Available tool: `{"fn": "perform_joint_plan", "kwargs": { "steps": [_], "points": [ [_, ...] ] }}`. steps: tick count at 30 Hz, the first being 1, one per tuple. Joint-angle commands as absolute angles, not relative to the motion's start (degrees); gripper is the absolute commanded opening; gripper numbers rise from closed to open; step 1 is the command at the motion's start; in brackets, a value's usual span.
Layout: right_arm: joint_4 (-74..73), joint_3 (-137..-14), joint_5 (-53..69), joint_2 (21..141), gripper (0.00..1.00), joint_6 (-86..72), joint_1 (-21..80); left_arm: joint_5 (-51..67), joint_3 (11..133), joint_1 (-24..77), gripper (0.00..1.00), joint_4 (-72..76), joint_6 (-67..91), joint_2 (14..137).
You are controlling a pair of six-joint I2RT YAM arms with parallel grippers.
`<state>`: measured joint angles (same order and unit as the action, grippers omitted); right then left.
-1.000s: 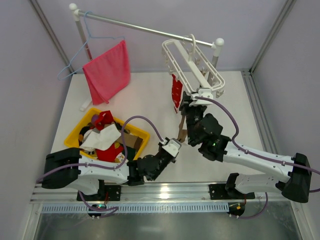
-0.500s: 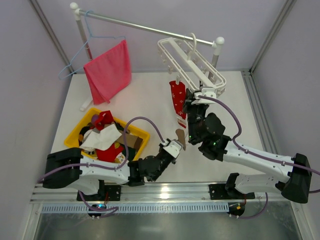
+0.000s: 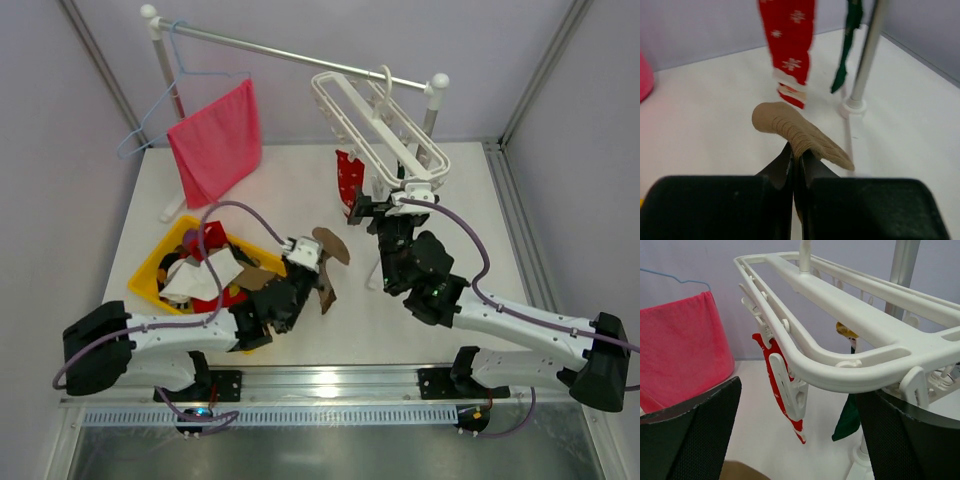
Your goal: Remove the socks clipped to the hanger
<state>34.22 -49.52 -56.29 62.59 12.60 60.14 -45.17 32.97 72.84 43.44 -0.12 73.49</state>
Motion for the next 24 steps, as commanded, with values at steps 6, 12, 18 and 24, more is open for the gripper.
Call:
{"fn": "perform_joint_plan", "kwargs": {
  "steps": [6,12,18,24],
  "points": [
    [35.7,-48.0,-55.3,61.3,1.00,11.1,59.9,-39.9,28.3,52.1,0.00,26.3,18.9,55.5],
    [36.3,-47.8,-55.1,62.1,1.00,11.3,59.8,-32.4,26.2,40.6,0.00,19.0,26.6,50.5],
    [37.2,-47.1,-54.7,62.0,1.00,11.3,59.8,-30.0,23.3,40.2,0.00,18.3,31.5,50.5],
    [37.2,-46.9,-54.4,62.0,1.00,11.1,59.4,-36.3,18.6,40.1,0.00,16.0,38.0,46.2]
  ]
}}
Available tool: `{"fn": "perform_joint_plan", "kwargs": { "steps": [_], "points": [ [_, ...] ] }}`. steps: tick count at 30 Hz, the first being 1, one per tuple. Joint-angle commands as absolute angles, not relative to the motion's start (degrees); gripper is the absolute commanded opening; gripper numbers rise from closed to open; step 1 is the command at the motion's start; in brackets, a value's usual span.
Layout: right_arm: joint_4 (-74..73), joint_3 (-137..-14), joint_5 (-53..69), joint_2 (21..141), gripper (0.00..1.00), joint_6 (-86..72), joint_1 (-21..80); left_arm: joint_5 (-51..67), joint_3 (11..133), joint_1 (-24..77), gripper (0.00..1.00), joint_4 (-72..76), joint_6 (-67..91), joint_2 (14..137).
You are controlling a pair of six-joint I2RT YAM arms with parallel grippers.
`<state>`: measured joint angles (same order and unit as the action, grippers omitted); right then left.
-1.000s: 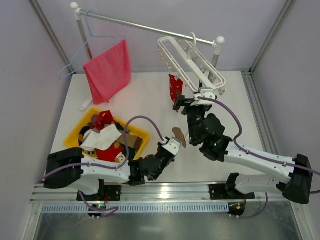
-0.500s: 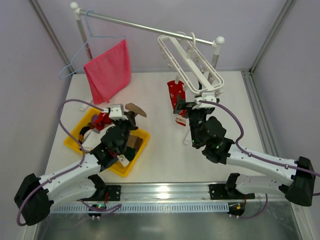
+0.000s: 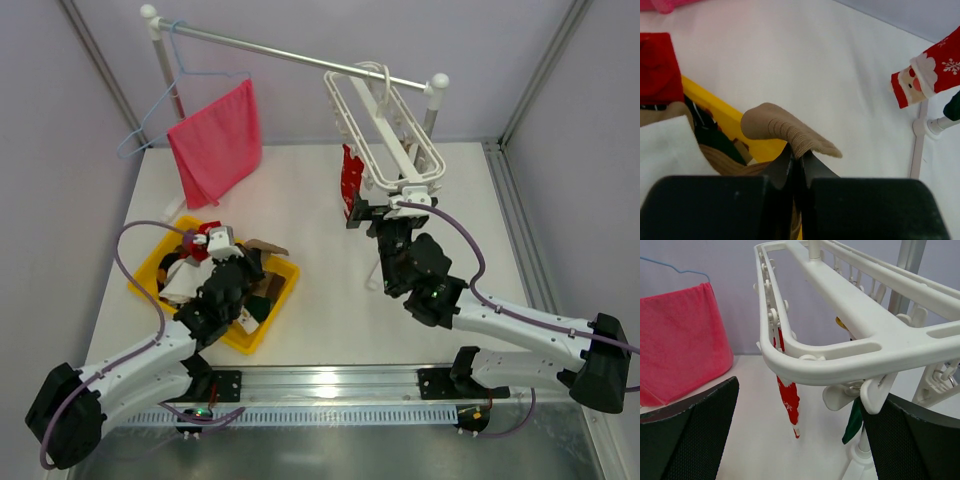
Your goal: Remove the socks clipped to the hanger
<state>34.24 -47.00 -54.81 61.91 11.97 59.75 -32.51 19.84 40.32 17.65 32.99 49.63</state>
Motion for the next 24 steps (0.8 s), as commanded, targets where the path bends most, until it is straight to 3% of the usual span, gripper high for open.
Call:
{"fn": "perform_joint_plan", "kwargs": {
  "steps": [1,9,24],
  "points": [
    [37.2,-46.9,-54.3,62.0,1.00,10.9,59.3,-37.9,18.3,40.1,0.00,15.0,38.6,45.3],
    [36.7,-47.4,-53.0,63.0,0.99,9.8,58.9,-53.5,16.8,40.2,0.00,0.6,49.3,40.1],
    [36.3,-47.2,-52.7,63.4,1.00,8.9,58.3,-63.9,16.9,40.1,0.00,-14.7,59.2,34.0]
  ]
}}
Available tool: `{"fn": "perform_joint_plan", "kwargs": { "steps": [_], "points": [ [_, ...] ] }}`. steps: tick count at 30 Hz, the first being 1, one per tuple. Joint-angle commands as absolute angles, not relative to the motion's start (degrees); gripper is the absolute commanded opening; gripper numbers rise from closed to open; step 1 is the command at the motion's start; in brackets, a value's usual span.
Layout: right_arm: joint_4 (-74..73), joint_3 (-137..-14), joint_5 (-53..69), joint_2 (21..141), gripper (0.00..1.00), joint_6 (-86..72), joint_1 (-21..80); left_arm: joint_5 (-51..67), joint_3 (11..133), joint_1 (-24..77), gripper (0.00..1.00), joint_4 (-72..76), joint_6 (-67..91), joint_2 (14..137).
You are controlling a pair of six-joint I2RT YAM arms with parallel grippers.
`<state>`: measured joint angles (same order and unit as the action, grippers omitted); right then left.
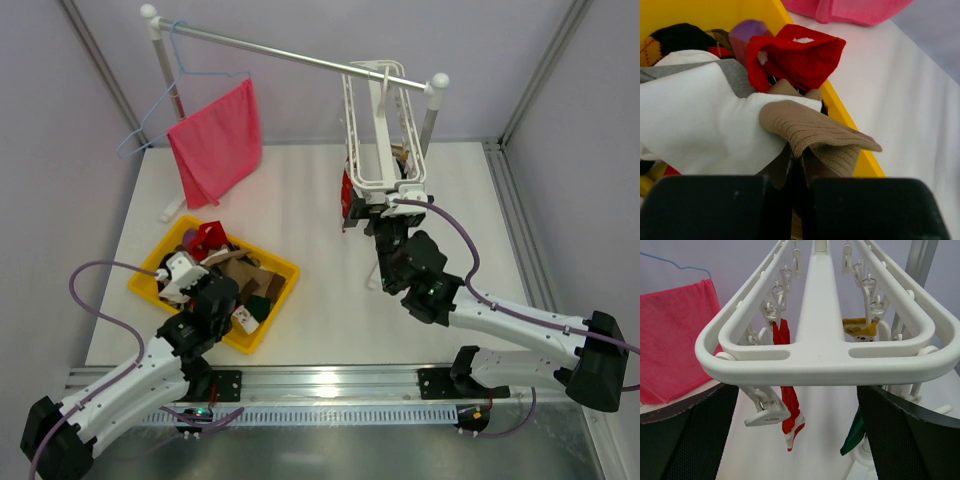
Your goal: Remove the socks clipped to the hanger
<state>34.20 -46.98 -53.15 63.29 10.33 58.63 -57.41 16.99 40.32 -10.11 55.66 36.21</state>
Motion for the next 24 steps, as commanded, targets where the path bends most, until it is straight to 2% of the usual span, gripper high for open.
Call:
{"fn": "perform_joint_plan", "kwargs": {
  "steps": [1,12,14,15,16,18,24],
  "points": [
    [36.3,-47.2,-52.6,63.5,1.00,8.7,58.2,-64.2,16.8,40.1,0.00,-15.9,59.6,33.4],
    [36.3,-47.0,-51.7,64.2,1.00,7.5,57.7,-66.3,16.4,40.1,0.01,-18.1,60.1,33.3],
    [36.6,-46.8,-51.3,63.9,1.00,7.2,57.6,-65.7,16.7,40.1,0.28,-16.6,58.8,33.9],
    [37.0,-46.1,-50.5,63.5,1.00,7.2,57.5,-65.4,16.7,40.2,0.59,-15.9,57.9,34.2],
    [37.4,-45.8,-50.0,63.3,1.00,7.1,57.6,-65.0,17.0,40.2,0.78,-15.5,57.4,34.9],
    [38.0,-45.4,-48.9,62.5,1.00,7.0,57.5,-65.7,18.2,40.1,0.99,-15.9,57.4,35.9],
    [37.1,-45.5,-46.9,62.1,1.00,6.6,57.5,-68.4,24.2,40.3,1.00,-21.4,56.8,38.2]
  ]
}}
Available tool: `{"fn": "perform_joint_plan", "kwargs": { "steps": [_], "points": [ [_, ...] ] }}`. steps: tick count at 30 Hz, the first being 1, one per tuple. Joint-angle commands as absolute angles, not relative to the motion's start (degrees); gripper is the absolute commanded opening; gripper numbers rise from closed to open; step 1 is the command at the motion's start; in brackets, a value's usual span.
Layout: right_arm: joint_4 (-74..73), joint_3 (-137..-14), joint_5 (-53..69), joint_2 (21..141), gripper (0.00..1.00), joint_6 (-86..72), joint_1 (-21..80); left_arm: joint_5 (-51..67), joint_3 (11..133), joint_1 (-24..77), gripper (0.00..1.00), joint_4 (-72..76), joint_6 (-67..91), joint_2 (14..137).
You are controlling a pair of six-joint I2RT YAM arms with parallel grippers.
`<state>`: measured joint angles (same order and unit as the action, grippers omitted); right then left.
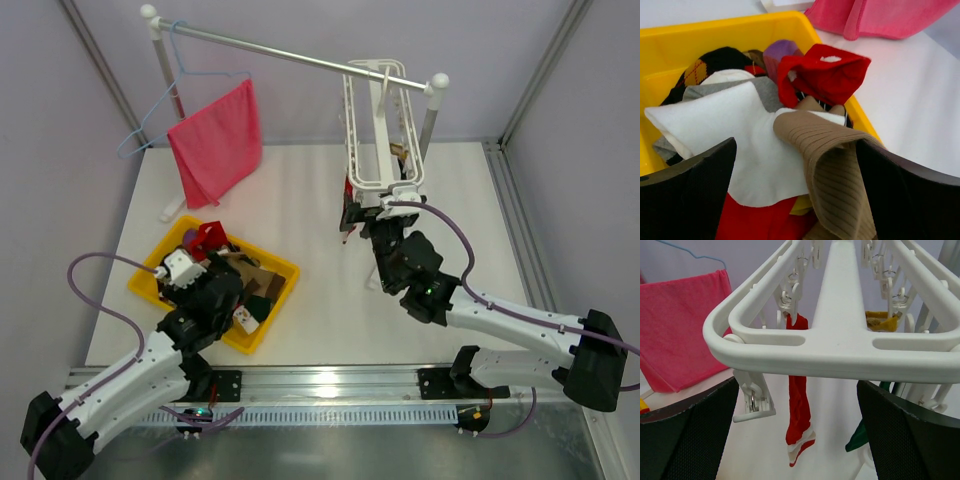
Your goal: Remove the socks clipped to the hanger
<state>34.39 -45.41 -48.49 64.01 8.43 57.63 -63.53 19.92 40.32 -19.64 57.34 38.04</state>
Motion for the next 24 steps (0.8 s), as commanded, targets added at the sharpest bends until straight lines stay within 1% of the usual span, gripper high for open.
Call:
{"fn": "perform_joint_plan", "kwargs": {
  "steps": [1,7,13,16,18,20,21,22,24],
  "points": [
    [36.9,-45.5,-46.7,62.0,1.00,6.7,57.4,-68.6,25.2,40.3,1.00,-21.6,56.2,38.1],
    [35.8,-45.6,-43.0,61.2,1.00,6.4,57.5,-71.3,27.9,41.0,1.00,-20.1,49.9,33.8],
    [35.8,-45.4,-41.5,61.1,1.00,6.5,57.5,-71.6,28.9,41.1,1.00,-20.7,47.8,30.7],
    [35.4,-44.9,-37.3,60.2,0.99,6.7,57.4,-70.5,28.7,41.4,1.00,-15.1,44.5,32.0],
    [34.0,-45.7,-33.9,59.9,1.00,7.3,57.5,-68.4,28.5,41.7,1.00,-6.0,37.8,33.8],
    [31.0,-47.4,-29.3,60.8,1.00,7.8,57.5,-64.5,28.6,42.4,1.00,-0.7,32.2,37.8],
    [30.6,-47.9,-28.3,62.2,1.00,8.0,57.5,-63.1,29.0,42.5,1.00,5.9,30.0,39.2],
    [30.4,-48.2,-27.6,63.0,0.99,7.7,57.6,-61.5,29.3,42.7,1.00,8.4,28.3,41.1],
    [30.3,-48.8,-25.2,64.4,1.00,6.7,57.6,-55.0,31.0,43.2,1.00,14.8,23.6,46.8]
  ]
}}
